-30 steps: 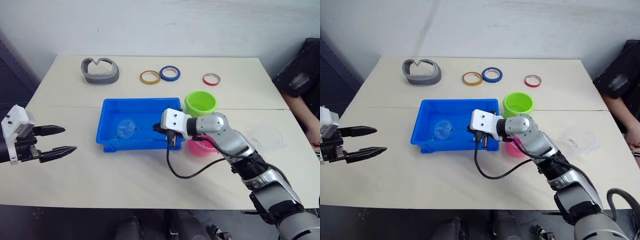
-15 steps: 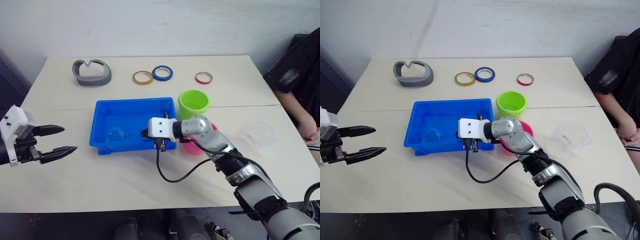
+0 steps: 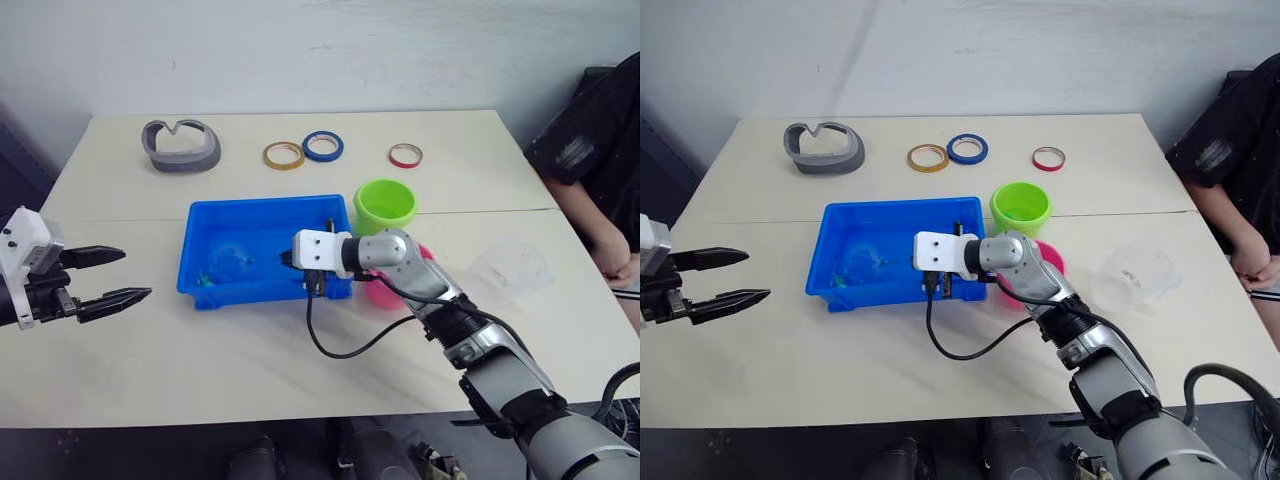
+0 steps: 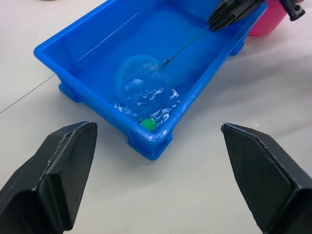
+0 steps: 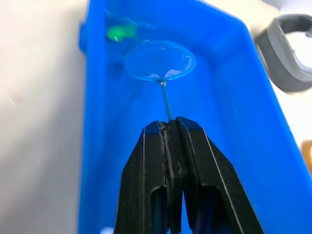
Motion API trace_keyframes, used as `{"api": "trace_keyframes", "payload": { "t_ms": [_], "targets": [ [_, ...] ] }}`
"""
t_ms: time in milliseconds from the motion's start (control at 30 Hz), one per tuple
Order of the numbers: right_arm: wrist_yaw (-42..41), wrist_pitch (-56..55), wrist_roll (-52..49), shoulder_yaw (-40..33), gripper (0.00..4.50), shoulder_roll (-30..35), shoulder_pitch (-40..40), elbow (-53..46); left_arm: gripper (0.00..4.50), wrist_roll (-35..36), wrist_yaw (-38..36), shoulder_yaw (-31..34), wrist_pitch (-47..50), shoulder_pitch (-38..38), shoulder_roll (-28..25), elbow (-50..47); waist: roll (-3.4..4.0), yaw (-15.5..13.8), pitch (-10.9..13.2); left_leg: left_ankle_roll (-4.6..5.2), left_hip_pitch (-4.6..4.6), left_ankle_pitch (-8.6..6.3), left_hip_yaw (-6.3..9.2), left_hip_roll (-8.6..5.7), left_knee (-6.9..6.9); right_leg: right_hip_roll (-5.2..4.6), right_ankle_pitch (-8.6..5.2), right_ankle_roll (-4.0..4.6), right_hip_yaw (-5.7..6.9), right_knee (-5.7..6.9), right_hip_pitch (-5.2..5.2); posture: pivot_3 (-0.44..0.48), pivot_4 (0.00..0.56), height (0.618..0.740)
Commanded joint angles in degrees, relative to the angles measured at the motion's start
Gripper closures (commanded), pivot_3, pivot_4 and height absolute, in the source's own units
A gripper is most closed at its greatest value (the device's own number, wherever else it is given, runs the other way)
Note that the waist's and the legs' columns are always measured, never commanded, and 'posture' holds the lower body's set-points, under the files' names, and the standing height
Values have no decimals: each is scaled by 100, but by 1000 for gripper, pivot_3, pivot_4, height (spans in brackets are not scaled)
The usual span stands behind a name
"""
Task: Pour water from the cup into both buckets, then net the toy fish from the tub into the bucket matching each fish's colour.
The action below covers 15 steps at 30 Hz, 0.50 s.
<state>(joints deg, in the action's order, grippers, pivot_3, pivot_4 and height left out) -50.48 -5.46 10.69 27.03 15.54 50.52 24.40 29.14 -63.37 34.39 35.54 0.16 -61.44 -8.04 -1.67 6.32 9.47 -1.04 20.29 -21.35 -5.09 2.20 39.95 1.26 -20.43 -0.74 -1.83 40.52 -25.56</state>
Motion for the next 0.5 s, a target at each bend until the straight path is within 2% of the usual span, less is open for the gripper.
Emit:
{"api": "trace_keyframes", "payload": {
  "t_ms": [33,367,500],
  "targets": [
    [-23,-336,63,-5,4500,-29,50,8,34,49,6,16,-70,-140,-91,-6,0,6,0,0,0,0,0,0,0,0,0,0,0,0,0,0,150,740],
    [-310,7,-122,-68,4500,-324,-209,-299,34,36,-14,-37,-71,-221,-99,29,0,3,0,-1,0,0,0,0,0,0,0,0,0,1,0,0,150,740],
    [-553,1038,-625,-324,4500,-462,-372,-734,34,36,-17,-30,-82,-242,-95,55,0,-2,0,0,0,0,0,0,-1,0,0,0,0,1,0,0,150,740]
  ]
}}
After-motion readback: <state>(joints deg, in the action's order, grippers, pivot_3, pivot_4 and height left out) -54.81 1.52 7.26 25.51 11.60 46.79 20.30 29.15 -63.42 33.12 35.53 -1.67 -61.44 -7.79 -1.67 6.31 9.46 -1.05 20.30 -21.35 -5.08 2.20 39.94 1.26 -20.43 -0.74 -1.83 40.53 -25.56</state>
